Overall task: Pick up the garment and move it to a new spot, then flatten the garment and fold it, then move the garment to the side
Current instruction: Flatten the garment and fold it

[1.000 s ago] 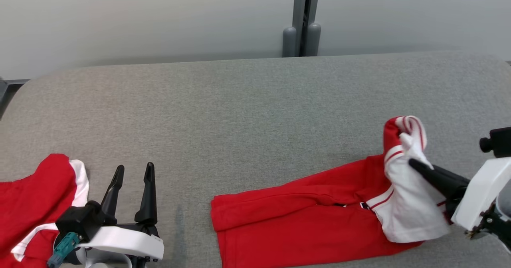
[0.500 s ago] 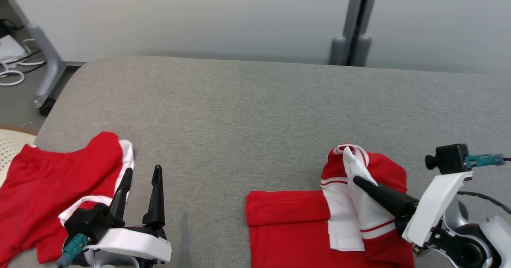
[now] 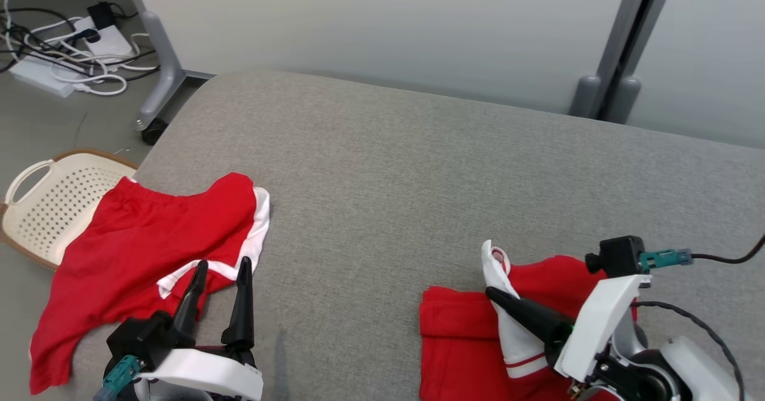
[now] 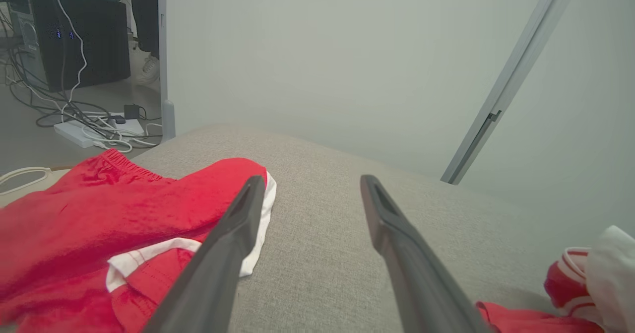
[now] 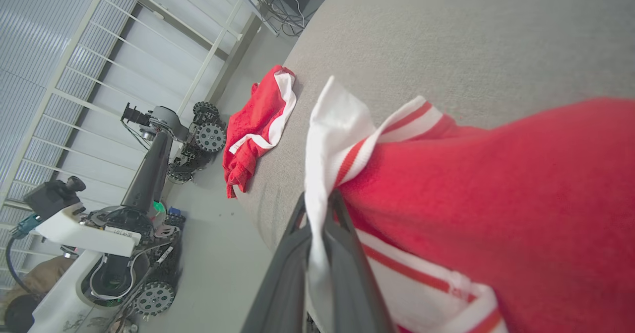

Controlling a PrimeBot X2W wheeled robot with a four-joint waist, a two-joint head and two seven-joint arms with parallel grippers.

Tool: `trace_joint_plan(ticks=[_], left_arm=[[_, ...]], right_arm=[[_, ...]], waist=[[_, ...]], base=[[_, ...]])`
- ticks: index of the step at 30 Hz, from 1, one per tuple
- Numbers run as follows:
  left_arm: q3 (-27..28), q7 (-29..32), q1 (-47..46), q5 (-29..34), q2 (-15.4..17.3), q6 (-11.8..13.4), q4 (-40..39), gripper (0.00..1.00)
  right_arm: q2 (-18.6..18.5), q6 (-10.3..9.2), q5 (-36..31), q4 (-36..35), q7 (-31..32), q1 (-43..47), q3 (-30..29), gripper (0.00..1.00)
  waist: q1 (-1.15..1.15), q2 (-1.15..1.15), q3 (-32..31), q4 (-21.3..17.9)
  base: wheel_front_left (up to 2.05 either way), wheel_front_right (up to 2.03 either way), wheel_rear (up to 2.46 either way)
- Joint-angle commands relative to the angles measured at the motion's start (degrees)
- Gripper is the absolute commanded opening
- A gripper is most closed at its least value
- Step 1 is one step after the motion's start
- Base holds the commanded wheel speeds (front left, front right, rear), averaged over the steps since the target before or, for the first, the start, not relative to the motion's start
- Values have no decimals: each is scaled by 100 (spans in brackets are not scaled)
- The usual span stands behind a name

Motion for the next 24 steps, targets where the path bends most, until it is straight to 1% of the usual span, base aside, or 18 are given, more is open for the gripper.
trace_joint_plan(ticks=[1,6,11,13,14,15,16,20,24], left_arm=[[-5,-6,-36,31,2,-18,19,100],[10,-6,-55,38,5,-13,49,100],[-10,-6,-109,40,2,-38,78,100],[-5,-6,-108,35,-3,-37,92,100],[4,-6,-100,35,-1,-31,93,100],[15,-6,-91,37,-1,-24,95,100],[26,-6,-78,38,3,-16,94,100],[47,-6,-51,48,20,-10,97,100],[40,-6,-55,58,33,-8,87,100]], right_arm=[[54,14,53,65,-59,-82,32,0],[207,14,71,408,-134,-269,328,0],[377,14,-61,873,-340,-499,650,0],[454,14,-7,1061,-380,-598,821,0],[455,14,13,1114,-383,-629,879,27],[454,14,28,1155,-400,-652,925,62],[453,14,40,1183,-416,-667,968,100],[393,14,180,1099,-459,-745,1119,100],[231,14,297,772,-644,-771,1156,100]], waist=[[0,0,7,97],[0,0,19,219],[0,0,42,291],[0,0,49,302],[0,0,47,297],[0,0,43,288],[0,0,41,276],[0,0,24,163],[0,0,-1,-3]], base=[[0,0,0],[0,0,0],[0,0,0],[0,0,0],[0,0,0],[0,0,0],[0,0,0],[0,0,0],[0,0,0]])
